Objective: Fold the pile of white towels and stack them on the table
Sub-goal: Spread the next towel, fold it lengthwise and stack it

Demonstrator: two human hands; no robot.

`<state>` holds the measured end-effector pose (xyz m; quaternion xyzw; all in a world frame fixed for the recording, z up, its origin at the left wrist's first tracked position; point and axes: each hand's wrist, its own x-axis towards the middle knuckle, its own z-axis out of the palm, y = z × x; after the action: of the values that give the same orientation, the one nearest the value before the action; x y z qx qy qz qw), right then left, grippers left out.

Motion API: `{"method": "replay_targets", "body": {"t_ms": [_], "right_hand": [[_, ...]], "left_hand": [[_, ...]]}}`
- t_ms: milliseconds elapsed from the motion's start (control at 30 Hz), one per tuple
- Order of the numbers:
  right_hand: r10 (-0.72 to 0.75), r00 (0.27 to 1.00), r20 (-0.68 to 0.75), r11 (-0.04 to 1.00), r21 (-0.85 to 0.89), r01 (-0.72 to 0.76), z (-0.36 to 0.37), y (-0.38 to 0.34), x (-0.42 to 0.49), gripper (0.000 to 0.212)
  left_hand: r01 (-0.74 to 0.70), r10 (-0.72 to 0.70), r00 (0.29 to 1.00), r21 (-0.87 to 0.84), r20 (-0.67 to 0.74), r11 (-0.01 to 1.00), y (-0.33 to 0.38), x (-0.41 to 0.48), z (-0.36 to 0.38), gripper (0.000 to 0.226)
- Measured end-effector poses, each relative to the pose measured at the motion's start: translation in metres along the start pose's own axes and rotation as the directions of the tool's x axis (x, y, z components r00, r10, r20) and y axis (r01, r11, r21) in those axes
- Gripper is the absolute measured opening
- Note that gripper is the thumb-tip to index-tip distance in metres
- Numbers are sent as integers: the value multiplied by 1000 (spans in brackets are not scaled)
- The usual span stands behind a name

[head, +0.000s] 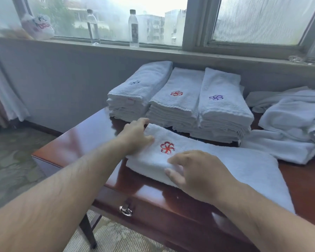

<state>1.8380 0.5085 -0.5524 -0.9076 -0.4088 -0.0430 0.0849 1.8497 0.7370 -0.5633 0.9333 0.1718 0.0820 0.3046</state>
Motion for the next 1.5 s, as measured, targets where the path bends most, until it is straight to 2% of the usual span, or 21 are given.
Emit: {"method": "replay_targets", "body": {"t_ms": [67, 133, 233, 300, 400, 467, 533, 667, 767, 900, 967, 1033, 1100, 1133, 1167, 1233, 1300, 1333, 1367, 1433, 1500], "right_hand": [[91, 996, 10, 989, 120, -92, -9, 6, -1, 45], [196, 979, -47, 970, 153, -187, -18, 21, -2, 42], [309, 946, -96, 950, 69, -303, -21, 41, -7, 31], [361, 930, -68, 932, -11, -362, -18, 50, -12, 31], [475, 879, 47, 879, -70, -471, -9, 71, -24, 54], [526, 839, 142, 850, -58, -523, -1, 84, -36, 70], [532, 829, 171, 845, -40, -534, 6, 95, -47, 78], [511, 847, 146, 856, 2, -517, 11, 102, -51, 80], [481, 865, 143, 872, 24, -489, 12, 109, -51, 77], [450, 886, 109, 876, 140, -462, 11, 119, -54, 67], [416, 909, 34, 878, 245, -411, 9, 125, -60, 55], [399, 912, -91, 856, 395, -335, 3, 132, -70, 34], [445, 863, -238, 855, 401, -329, -2, 142, -82, 18], [496, 821, -281, 841, 391, -375, -3, 149, -88, 17], [579, 767, -278, 790, 422, -444, -4, 155, -94, 20], [773, 612, -165, 573, 596, -563, -7, 163, -107, 25], [883, 466, -52, 330, 775, -539, -11, 166, -118, 14], [905, 426, -14, 242, 839, -487, -15, 167, -122, 10], [915, 401, 44, 142, 895, -423, -19, 167, -124, 9], [890, 409, 202, -66, 944, -323, -25, 167, -130, 5], [845, 436, 309, -162, 926, -342, -30, 167, -138, 16]], "left_hand": [[-8, 22, 994, 129, -110, 992, 7, -4, 4, 58], [-95, 121, 981, 166, -154, 981, 16, -7, 9, 48], [-349, 370, 925, 193, -84, 917, 33, -15, 18, 34], [-444, 448, 894, 204, 29, 873, 42, -19, 28, 34], [-445, 393, 891, 265, 227, 856, 45, -26, 50, 57], [-439, 351, 888, 324, 296, 838, 41, -32, 62, 71], [-444, 350, 888, 357, 298, 822, 39, -36, 70, 80], [-426, 332, 899, 387, 287, 818, 42, -42, 73, 81], [-396, 298, 911, 405, 284, 824, 45, -50, 73, 80], [-350, 255, 929, 410, 269, 842, 51, -61, 75, 80], [-320, 230, 940, 422, 251, 848, 54, -68, 78, 79], [-280, 203, 955, 427, 218, 860, 58, -76, 83, 77], [-237, 175, 968, 426, 179, 873, 63, -83, 88, 75], [-218, 161, 973, 426, 165, 878, 65, -87, 91, 75], [-204, 152, 976, 427, 153, 881, 67, -90, 93, 74], [-184, 137, 981, 433, 138, 882, 69, -94, 95, 74], [-173, 126, 983, 433, 136, 885, 71, -97, 95, 74], [-171, 122, 983, 431, 139, 886, 72, -98, 95, 74], [-169, 118, 983, 429, 144, 887, 73, -100, 94, 74], [-169, 115, 982, 426, 150, 889, 75, -103, 93, 74], [-174, 119, 981, 424, 155, 889, 76, -107, 92, 73]]}}
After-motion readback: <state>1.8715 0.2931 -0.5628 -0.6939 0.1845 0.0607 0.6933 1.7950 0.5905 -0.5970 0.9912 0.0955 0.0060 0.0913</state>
